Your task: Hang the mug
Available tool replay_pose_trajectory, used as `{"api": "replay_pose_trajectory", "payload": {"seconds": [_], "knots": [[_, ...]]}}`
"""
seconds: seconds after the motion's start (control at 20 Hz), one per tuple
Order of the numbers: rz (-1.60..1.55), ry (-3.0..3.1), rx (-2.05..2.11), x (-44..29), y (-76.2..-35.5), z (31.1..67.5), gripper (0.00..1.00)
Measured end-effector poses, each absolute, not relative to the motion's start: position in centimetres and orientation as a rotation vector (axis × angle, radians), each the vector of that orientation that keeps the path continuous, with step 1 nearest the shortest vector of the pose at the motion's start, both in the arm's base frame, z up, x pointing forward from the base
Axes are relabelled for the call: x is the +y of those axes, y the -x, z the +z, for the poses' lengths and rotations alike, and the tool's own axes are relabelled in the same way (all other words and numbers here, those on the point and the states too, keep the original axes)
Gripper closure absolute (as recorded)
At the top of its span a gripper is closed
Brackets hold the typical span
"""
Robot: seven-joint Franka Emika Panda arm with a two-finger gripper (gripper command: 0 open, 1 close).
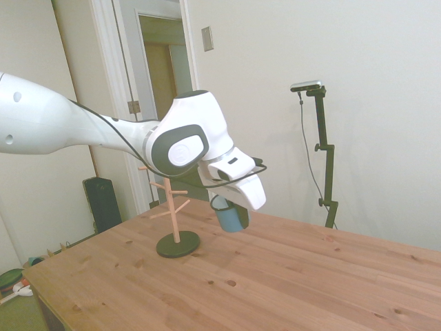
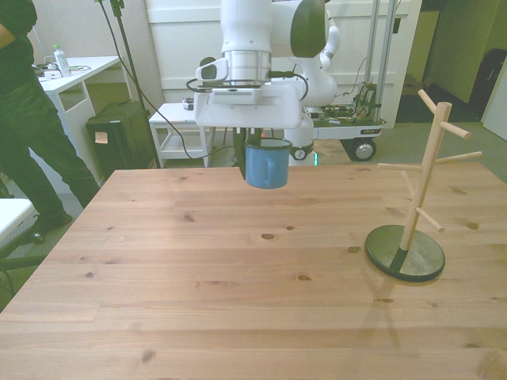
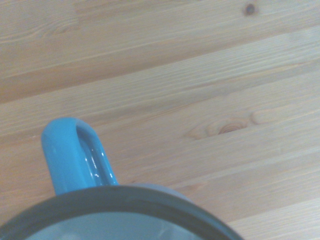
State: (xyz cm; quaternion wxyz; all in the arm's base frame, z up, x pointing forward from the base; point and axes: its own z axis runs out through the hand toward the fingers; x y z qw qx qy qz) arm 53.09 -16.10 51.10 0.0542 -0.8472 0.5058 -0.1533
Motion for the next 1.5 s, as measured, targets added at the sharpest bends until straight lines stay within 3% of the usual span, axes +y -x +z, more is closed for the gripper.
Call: {"api": "replay_pose_trajectory", "payload": {"seconds": [0.55,1.5], "knots": [[-0.501,2.622,1.435,-5.4,-53.9,52.5,1.0],[-0.521,2.675,1.403,2.1,-53.8,51.3,1.0]]}}
